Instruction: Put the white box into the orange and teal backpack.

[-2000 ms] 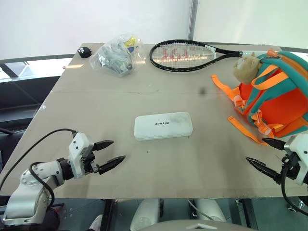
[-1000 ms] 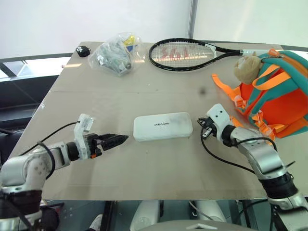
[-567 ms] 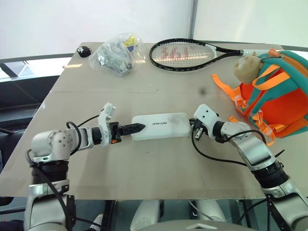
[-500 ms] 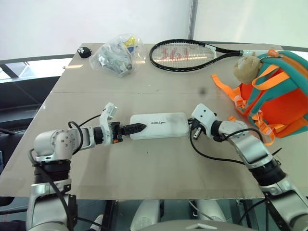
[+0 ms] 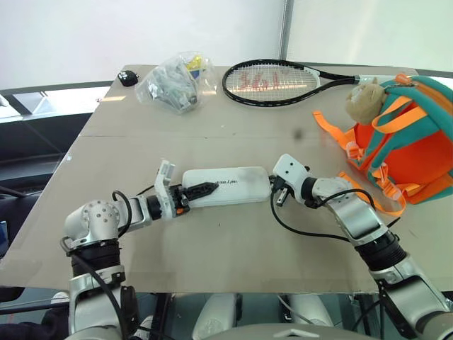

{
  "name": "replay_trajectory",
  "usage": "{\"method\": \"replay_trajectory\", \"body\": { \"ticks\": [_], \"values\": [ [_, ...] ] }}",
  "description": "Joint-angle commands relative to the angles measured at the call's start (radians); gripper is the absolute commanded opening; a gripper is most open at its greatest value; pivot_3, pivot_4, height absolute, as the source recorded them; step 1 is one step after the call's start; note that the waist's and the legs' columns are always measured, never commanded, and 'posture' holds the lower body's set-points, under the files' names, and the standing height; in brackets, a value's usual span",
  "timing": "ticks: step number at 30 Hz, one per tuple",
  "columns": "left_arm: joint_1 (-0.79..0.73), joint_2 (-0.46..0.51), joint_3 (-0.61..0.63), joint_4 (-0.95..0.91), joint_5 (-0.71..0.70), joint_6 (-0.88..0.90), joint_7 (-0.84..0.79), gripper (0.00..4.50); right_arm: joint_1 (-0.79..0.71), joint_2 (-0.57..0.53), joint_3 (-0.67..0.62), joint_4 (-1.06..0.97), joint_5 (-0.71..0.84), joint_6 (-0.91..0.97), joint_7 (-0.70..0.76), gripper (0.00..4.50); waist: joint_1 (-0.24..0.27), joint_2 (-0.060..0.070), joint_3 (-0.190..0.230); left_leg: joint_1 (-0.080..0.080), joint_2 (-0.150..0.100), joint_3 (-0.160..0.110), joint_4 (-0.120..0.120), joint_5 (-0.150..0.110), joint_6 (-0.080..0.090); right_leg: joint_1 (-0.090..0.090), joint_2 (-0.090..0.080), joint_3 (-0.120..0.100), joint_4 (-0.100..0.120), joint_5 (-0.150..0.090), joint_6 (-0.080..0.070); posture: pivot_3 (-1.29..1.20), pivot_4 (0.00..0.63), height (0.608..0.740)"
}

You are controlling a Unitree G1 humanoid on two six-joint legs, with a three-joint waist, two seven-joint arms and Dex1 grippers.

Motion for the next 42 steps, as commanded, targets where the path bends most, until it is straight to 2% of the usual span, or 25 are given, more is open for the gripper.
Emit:
{"method": "replay_trajectory", "body": {
  "ticks": [1,3,5,8,13,14,16,18,21,24,27,29,32,37,39,40,41,42],
  "values": [
    [0.006,-0.028,-0.012,-0.027,-0.026,0.052,0.027,1.25,0.025,0.007,-0.049,-0.075,0.035,-0.022,0.002,0.00,-0.002,0.000,0.000,0.000,0.000,0.000,0.000,0.000,0.000,0.000,0.000,0.000,0.000,0.000,0.000,0.00,0.150,0.740],
    [0.008,-0.033,0.010,-0.049,-0.053,0.042,0.020,1.25,0.062,-0.011,-0.126,-0.158,0.082,0.011,0.007,0.00,0.000,0.000,0.000,0.000,0.000,0.000,0.000,0.000,0.000,0.000,0.000,0.000,0.000,0.000,0.000,0.00,0.150,0.740],
    [-0.004,-0.045,0.057,-0.067,-0.104,0.052,0.015,1.25,0.108,-0.026,-0.227,-0.277,0.141,0.077,-0.007,0.54,-0.001,0.000,0.001,-0.003,0.000,-0.001,0.000,0.000,0.000,-0.002,0.000,-0.001,0.000,0.000,0.000,0.00,0.150,0.740],
    [-0.010,-0.046,0.081,-0.101,-0.143,0.074,0.025,1.21,0.184,-0.046,-0.383,-0.472,0.247,0.210,-0.023,1.82,-0.004,-0.001,0.001,-0.010,0.001,-0.001,0.001,0.000,0.000,-0.009,-0.001,0.000,0.000,0.000,0.000,0.00,0.150,0.740],
    [-0.021,-0.037,0.083,-0.186,-0.176,0.043,0.049,1.21,0.373,-0.112,-0.797,-0.840,0.571,0.532,0.002,4.24,0.002,-0.001,0.001,-0.018,0.002,-0.004,-0.001,0.000,-0.001,-0.016,-0.002,-0.001,-0.002,0.000,0.000,0.00,0.150,0.740],
    [-0.019,-0.038,0.075,-0.208,-0.181,0.030,0.044,1.21,0.410,-0.124,-0.864,-0.878,0.626,0.573,0.010,4.50,0.000,-0.001,0.001,-0.018,0.002,-0.004,-0.001,0.000,0.000,-0.016,-0.001,-0.001,-0.003,0.000,0.000,0.00,0.150,0.740],
    [-0.040,-0.056,0.082,-0.238,-0.219,0.034,0.056,1.21,0.472,-0.141,-0.995,-0.927,0.704,0.648,-0.004,4.50,0.000,-0.001,0.001,-0.017,0.002,-0.003,-0.001,0.000,0.000,-0.016,-0.001,0.001,-0.002,0.000,0.000,0.00,0.150,0.740],
    [-0.053,-0.066,0.078,-0.258,-0.239,0.030,0.070,1.21,0.499,-0.152,-1.059,-0.946,0.750,0.693,-0.040,4.50,-0.004,-0.001,0.001,-0.015,0.002,-0.001,0.000,0.000,0.000,-0.014,-0.001,0.002,-0.002,0.000,0.000,0.00,0.150,0.740],
    [-0.077,-0.081,0.042,-0.291,-0.235,-0.005,0.094,1.21,0.415,-0.110,-1.043,-0.867,0.647,0.773,-0.244,4.50,-0.007,-0.002,0.002,-0.011,0.002,0.002,0.000,0.000,0.000,-0.012,0.001,0.005,-0.002,0.000,-0.001,0.00,0.150,0.740],
    [-0.083,-0.086,0.025,-0.298,-0.238,-0.025,0.106,1.21,0.334,-0.091,-0.983,-0.791,0.580,0.767,-0.358,4.50,-0.006,-0.002,0.002,-0.009,0.002,0.004,0.001,0.001,-0.001,-0.011,0.004,0.006,-0.001,0.002,-0.003,0.00,0.150,0.740],
    [-0.090,-0.087,0.013,-0.309,-0.250,-0.045,0.105,1.21,0.233,-0.086,-0.898,-0.668,0.509,0.676,-0.423,4.50,-0.007,-0.002,0.002,-0.010,0.002,0.003,0.000,0.001,-0.001,-0.011,0.005,0.005,-0.002,0.002,-0.003,0.00,0.150,0.740],
    [-0.098,-0.087,0.022,-0.308,-0.253,-0.063,0.115,1.21,0.135,-0.084,-0.825,-0.516,0.433,0.546,-0.455,4.50,-0.009,-0.002,0.002,-0.010,0.003,0.003,0.000,0.001,-0.001,-0.012,0.005,0.006,-0.002,0.002,-0.003,0.00,0.150,0.740],
    [-0.099,-0.077,0.035,-0.300,-0.275,-0.081,0.125,1.21,0.090,-0.117,-0.745,-0.392,0.339,0.380,-0.461,3.67,-0.007,-0.002,0.002,-0.012,0.002,0.005,0.000,0.001,-0.001,-0.015,0.006,0.007,-0.001,0.002,-0.003,0.00,0.150,0.740],
    [-0.072,-0.040,0.071,-0.307,-0.335,-0.089,0.144,1.21,0.045,-0.153,-0.711,-0.323,0.373,0.289,-0.352,1.36,-0.006,-0.002,0.002,-0.017,0.003,0.003,-0.001,0.001,-0.002,-0.020,0.005,0.006,-0.002,0.002,-0.003,0.00,0.150,0.740],
    [-0.057,-0.037,0.081,-0.306,-0.356,-0.100,0.161,1.21,0.042,-0.172,-0.694,-0.316,0.387,0.241,-0.295,0.81,-0.008,-0.002,0.002,-0.017,0.003,0.004,-0.001,0.001,-0.001,-0.020,0.005,0.007,-0.002,0.002,-0.003,0.00,0.150,0.740],
    [-0.053,-0.039,0.086,-0.304,-0.367,-0.110,0.174,1.21,0.036,-0.176,-0.687,-0.316,0.398,0.220,-0.269,0.21,-0.009,-0.002,0.002,-0.017,0.003,0.004,-0.001,0.001,-0.001,-0.020,0.005,0.008,-0.002,0.002,-0.003,0.00,0.150,0.740],
    [-0.057,-0.048,0.101,-0.293,-0.382,-0.125,0.202,1.21,0.019,-0.174,-0.677,-0.320,0.429,0.204,-0.226,0.01,-0.009,-0.002,0.002,-0.017,0.003,0.004,-0.001,0.001,-0.001,-0.020,0.005,0.008,-0.002,0.002,-0.003,0.00,0.150,0.740],
    [-0.061,-0.056,0.114,-0.283,-0.390,-0.145,0.227,1.21,-0.001,-0.174,-0.665,-0.321,0.456,0.187,-0.183,0.01,-0.009,-0.002,0.003,-0.016,0.003,0.004,-0.001,0.001,-0.001,-0.020,0.005,0.008,-0.001,0.002,-0.003,0.00,0.150,0.740]
  ]
}}
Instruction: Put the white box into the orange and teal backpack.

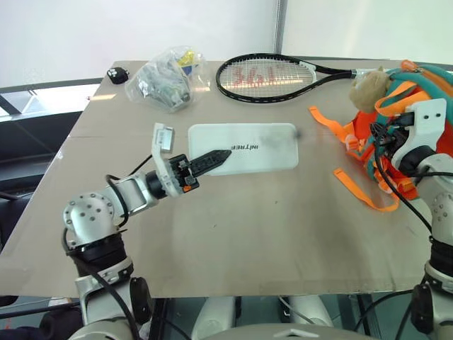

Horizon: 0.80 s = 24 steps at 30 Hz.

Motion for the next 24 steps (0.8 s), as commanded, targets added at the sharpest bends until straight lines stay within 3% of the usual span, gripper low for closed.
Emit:
{"method": "replay_trajectory", "body": {
  "ticks": [1,7,10,12,16,18,24],
  "values": [
    [-0.023,-0.015,0.065,-0.002,-0.067,-0.088,0.063,1.21,-0.084,-0.007,0.035,-0.027,0.098,-0.089,0.148,0.01,-0.002,0.000,0.001,0.001,0.000,0.000,0.000,0.000,0.000,0.000,0.000,0.000,0.002,0.000,0.000,0.00,0.150,0.740],
    [-0.115,0.034,0.136,0.122,-0.072,-0.215,0.125,1.21,-0.266,0.021,0.177,0.046,0.199,-0.161,0.394,0.01,-0.005,-0.002,0.002,0.003,0.000,-0.001,0.001,0.001,-0.002,0.000,0.002,0.000,0.007,0.000,-0.001,0.00,0.150,0.740],
    [-0.119,0.096,0.105,0.098,0.026,-0.347,-0.006,1.21,-0.294,0.011,0.224,0.016,0.259,-0.131,0.487,0.01,-0.013,-0.002,0.002,0.001,0.001,0.000,0.000,0.001,-0.002,-0.003,0.002,0.001,0.006,0.000,-0.001,0.00,0.150,0.740],
    [-0.115,0.139,0.077,0.085,0.089,-0.419,-0.068,1.21,-0.284,-0.015,0.228,-0.029,0.310,-0.097,0.529,0.01,-0.013,-0.002,0.002,0.000,0.001,-0.001,-0.001,0.001,-0.002,-0.003,0.000,0.000,0.003,0.000,-0.001,0.00,0.150,0.740],
    [-0.155,0.248,0.078,0.143,0.083,-0.422,-0.190,1.21,-0.213,-0.113,0.185,-0.144,0.445,0.008,0.575,0.01,-0.006,-0.003,0.002,-0.011,0.000,-0.004,0.001,0.001,-0.002,-0.009,-0.004,-0.007,-0.001,0.000,-0.001,0.00,0.150,0.740],
    [-0.159,0.279,0.070,0.146,0.083,-0.432,-0.249,1.21,-0.167,-0.168,0.183,-0.170,0.451,0.020,0.589,0.01,0.000,-0.003,0.002,-0.018,0.000,-0.007,0.003,0.001,-0.002,-0.014,-0.005,-0.011,-0.001,0.001,-0.001,0.00,0.150,0.740],
    [-0.111,0.415,-0.063,0.064,0.173,-0.486,-0.526,1.21,-0.056,-0.219,0.146,-0.132,0.404,-0.046,0.571,0.01,0.000,-0.004,0.002,-0.016,-0.001,-0.003,0.002,0.001,-0.002,-0.015,-0.005,-0.012,0.001,0.001,-0.001,0.00,0.150,0.740]
  ]
}}
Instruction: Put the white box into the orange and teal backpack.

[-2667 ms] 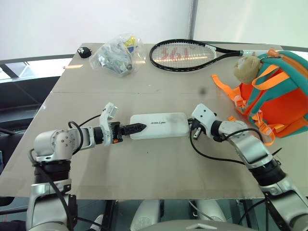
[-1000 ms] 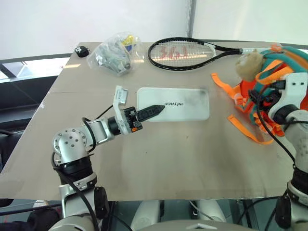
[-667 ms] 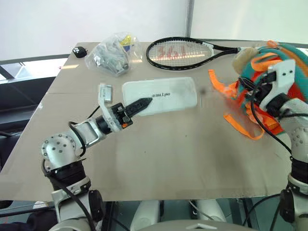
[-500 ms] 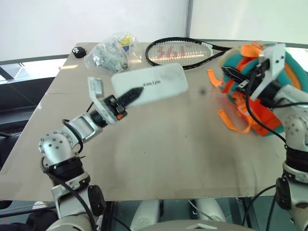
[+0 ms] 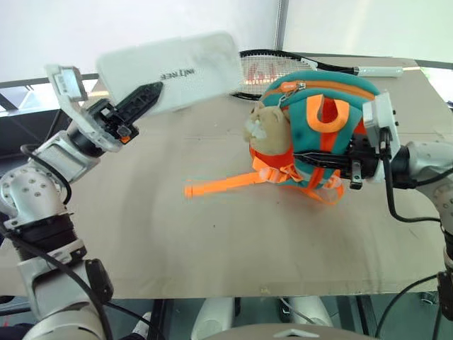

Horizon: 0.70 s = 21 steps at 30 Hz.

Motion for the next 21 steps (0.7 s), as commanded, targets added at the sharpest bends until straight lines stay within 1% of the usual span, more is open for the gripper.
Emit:
{"method": "replay_trajectory", "body": {
  "ticks": [1,2,4,6,9,13,16,18,21],
  "values": [
    [0.026,0.077,-0.076,-0.093,0.071,-0.085,-0.189,1.21,0.008,-0.023,-0.063,-0.007,0.004,-0.042,-0.002,0.01,0.000,0.001,0.000,0.000,0.000,0.000,0.000,0.000,0.000,0.000,0.000,0.000,0.001,0.000,0.000,0.00,0.150,0.740],
    [0.033,0.076,-0.102,-0.097,0.106,-0.128,-0.219,1.21,0.007,-0.024,-0.065,-0.008,0.014,-0.043,0.003,0.01,0.000,0.001,0.001,0.002,0.000,0.002,0.000,0.000,0.000,0.000,0.001,0.002,0.003,0.000,0.000,0.00,0.150,0.740],
    [0.017,0.042,-0.155,-0.096,0.176,-0.215,-0.236,1.21,0.014,-0.030,-0.074,-0.016,0.039,-0.053,0.036,0.01,0.002,0.001,0.000,0.003,0.000,0.002,0.001,0.000,0.000,0.001,0.001,0.002,0.005,0.000,0.000,0.00,0.150,0.740],
    [-0.043,0.002,-0.237,-0.079,0.287,-0.349,-0.262,1.21,0.035,-0.067,-0.089,-0.030,0.080,-0.037,0.091,0.01,0.009,0.000,0.001,0.003,0.000,0.002,0.002,0.000,0.000,0.001,0.002,0.002,0.006,0.001,-0.001,0.00,0.150,0.740],
    [-0.106,0.010,-0.351,-0.050,0.418,-0.481,-0.368,1.21,0.051,-0.102,-0.112,-0.042,0.141,-0.016,0.129,0.01,0.028,-0.003,0.002,0.000,-0.001,0.002,0.008,0.000,0.000,0.002,0.002,-0.003,0.006,0.001,-0.001,0.00,0.150,0.740],
    [-0.179,-0.023,-0.419,0.034,0.511,-0.618,-0.451,1.21,0.064,-0.114,-0.127,-0.038,0.163,-0.051,0.163,0.01,0.028,-0.003,0.002,0.001,-0.001,0.003,0.008,-0.001,0.003,0.004,0.002,0.000,0.004,0.001,-0.001,0.00,0.150,0.740],
    [-0.243,-0.054,-0.474,0.123,0.601,-0.778,-0.532,1.21,0.070,-0.137,-0.142,-0.034,0.186,-0.046,0.195,0.01,0.030,-0.003,0.002,-0.001,-0.001,0.004,0.011,-0.002,0.003,0.004,0.002,-0.002,0.004,0.001,-0.001,0.00,0.150,0.740],
    [-0.321,-0.094,-0.480,0.199,0.600,-0.776,-0.541,1.21,0.074,-0.155,-0.154,-0.029,0.207,-0.041,0.227,0.01,0.032,-0.003,0.003,-0.001,-0.001,0.004,0.013,-0.002,0.003,0.004,0.002,-0.003,0.004,0.001,-0.001,0.00,0.150,0.740],
    [-0.402,-0.100,-0.468,0.310,0.612,-0.808,-0.588,1.21,0.082,-0.178,-0.163,-0.032,0.224,-0.041,0.253,0.01,0.028,-0.003,0.003,-0.001,-0.002,0.003,0.014,-0.002,0.004,0.006,0.003,-0.005,0.004,0.001,0.000,0.00,0.150,0.740]
  ]
}}
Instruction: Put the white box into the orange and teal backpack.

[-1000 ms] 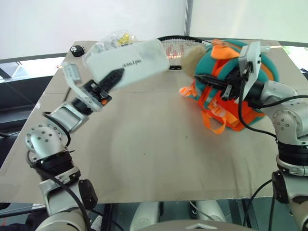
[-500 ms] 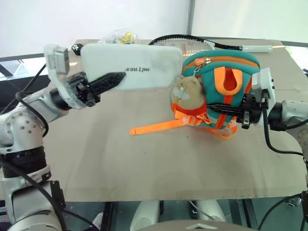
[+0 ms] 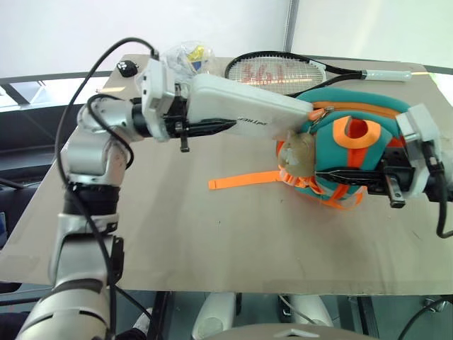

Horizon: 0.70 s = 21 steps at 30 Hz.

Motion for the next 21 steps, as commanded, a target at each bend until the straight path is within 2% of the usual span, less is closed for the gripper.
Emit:
{"method": "replay_trajectory", "body": {
  "ticks": [1,6,11,14,17,21],
  "values": [
    [-0.129,-0.005,0.023,0.139,0.018,-0.063,-0.062,1.21,-0.009,-0.038,-0.059,-0.032,0.057,-0.014,0.054,0.01,-0.005,0.000,0.000,0.001,0.000,0.001,0.000,0.000,0.001,0.001,0.000,0.000,0.001,0.000,0.000,0.00,0.150,0.740],
    [-0.235,-0.014,0.004,0.304,0.095,-0.246,-0.155,1.21,-0.016,-0.086,-0.075,-0.037,0.110,0.005,0.095,0.01,-0.020,0.000,0.000,0.001,0.000,0.001,0.001,0.000,0.001,0.000,0.002,0.000,0.001,0.000,0.001,0.00,0.150,0.740],
    [-0.284,-0.038,0.010,0.380,0.117,-0.309,-0.200,1.21,-0.060,-0.081,-0.071,-0.051,0.191,0.022,0.072,0.01,-0.029,-0.001,0.001,0.001,0.001,0.000,0.001,0.000,0.001,0.000,0.002,0.001,0.001,0.000,0.001,0.00,0.150,0.740],
    [-0.218,-0.050,-0.010,0.259,0.066,-0.258,-0.238,1.21,-0.098,-0.046,-0.058,-0.049,0.218,0.018,0.023,0.01,-0.030,-0.001,0.001,0.002,0.002,-0.001,0.001,0.000,0.001,0.000,0.002,0.002,0.002,0.000,0.001,0.00,0.150,0.740],
    [-0.103,-0.014,-0.019,0.046,-0.042,-0.059,-0.241,1.21,-0.087,-0.023,-0.038,-0.028,0.161,-0.010,0.009,0.01,-0.032,-0.001,0.001,0.002,0.004,-0.003,0.001,0.000,0.001,0.000,0.002,0.003,0.005,0.000,0.001,0.00,0.150,0.740],
    [-0.049,0.013,0.018,-0.066,-0.085,0.062,-0.214,1.21,-0.090,-0.016,-0.044,-0.010,0.155,-0.016,0.018,0.01,-0.032,-0.001,0.001,0.001,0.004,-0.003,0.001,0.000,0.001,-0.001,0.002,0.003,0.007,0.000,0.001,0.00,0.150,0.740]
  ]
}}
